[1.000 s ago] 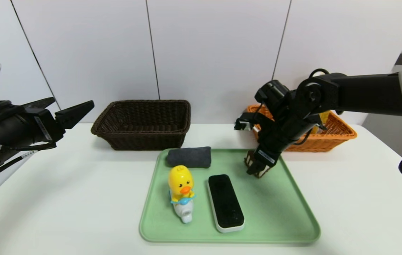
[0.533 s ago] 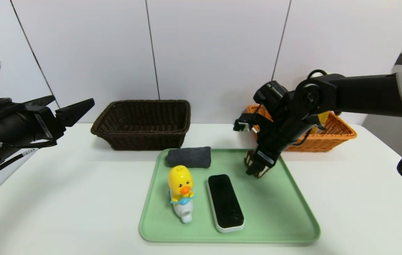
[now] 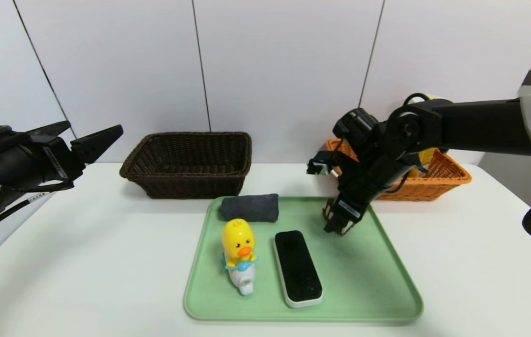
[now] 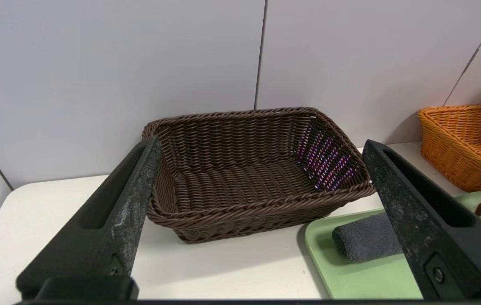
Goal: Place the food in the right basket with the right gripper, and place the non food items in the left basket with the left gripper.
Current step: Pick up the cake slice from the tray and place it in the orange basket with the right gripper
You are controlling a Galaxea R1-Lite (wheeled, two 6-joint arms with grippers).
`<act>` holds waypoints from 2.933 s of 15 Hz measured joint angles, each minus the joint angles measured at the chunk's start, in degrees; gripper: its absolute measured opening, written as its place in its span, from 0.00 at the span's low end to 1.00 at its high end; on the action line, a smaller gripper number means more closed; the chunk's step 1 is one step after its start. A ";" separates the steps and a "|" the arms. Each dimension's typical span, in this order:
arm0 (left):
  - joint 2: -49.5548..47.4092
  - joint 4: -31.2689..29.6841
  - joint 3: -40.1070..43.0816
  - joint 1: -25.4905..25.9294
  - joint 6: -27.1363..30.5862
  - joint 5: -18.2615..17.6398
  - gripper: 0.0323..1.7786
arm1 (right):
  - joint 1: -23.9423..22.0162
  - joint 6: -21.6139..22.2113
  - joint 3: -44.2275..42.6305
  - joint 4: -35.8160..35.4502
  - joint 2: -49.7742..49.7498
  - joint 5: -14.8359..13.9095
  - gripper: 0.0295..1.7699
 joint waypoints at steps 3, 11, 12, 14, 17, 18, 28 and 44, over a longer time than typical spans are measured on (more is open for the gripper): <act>0.04 0.00 0.05 0.01 0.02 0.00 0.95 | 0.09 1.57 -0.13 0.01 -0.11 0.00 0.96; 0.09 0.00 0.05 0.09 0.00 0.00 0.95 | 1.96 0.94 0.85 0.65 -0.22 -5.47 0.96; 0.09 0.00 0.05 0.12 0.00 0.00 0.95 | 2.10 0.91 0.96 0.63 -0.22 -5.50 0.96; 0.09 0.00 0.00 0.20 0.00 -0.02 0.95 | 2.34 1.00 0.98 0.59 -0.22 -5.45 0.96; 0.09 0.00 -0.05 0.20 0.00 0.00 0.95 | 2.58 1.05 1.08 0.56 -0.22 -5.47 0.67; 0.09 0.00 -0.05 0.20 0.02 -0.02 0.95 | 2.71 1.05 1.11 0.59 -0.22 -5.47 0.60; -0.35 -0.02 0.11 0.17 0.02 0.05 0.95 | 4.85 1.02 0.83 0.17 -2.62 -3.57 0.42; 0.24 0.00 0.33 0.15 -0.16 0.13 0.95 | -7.89 10.25 -7.74 -12.23 -10.26 2.21 0.42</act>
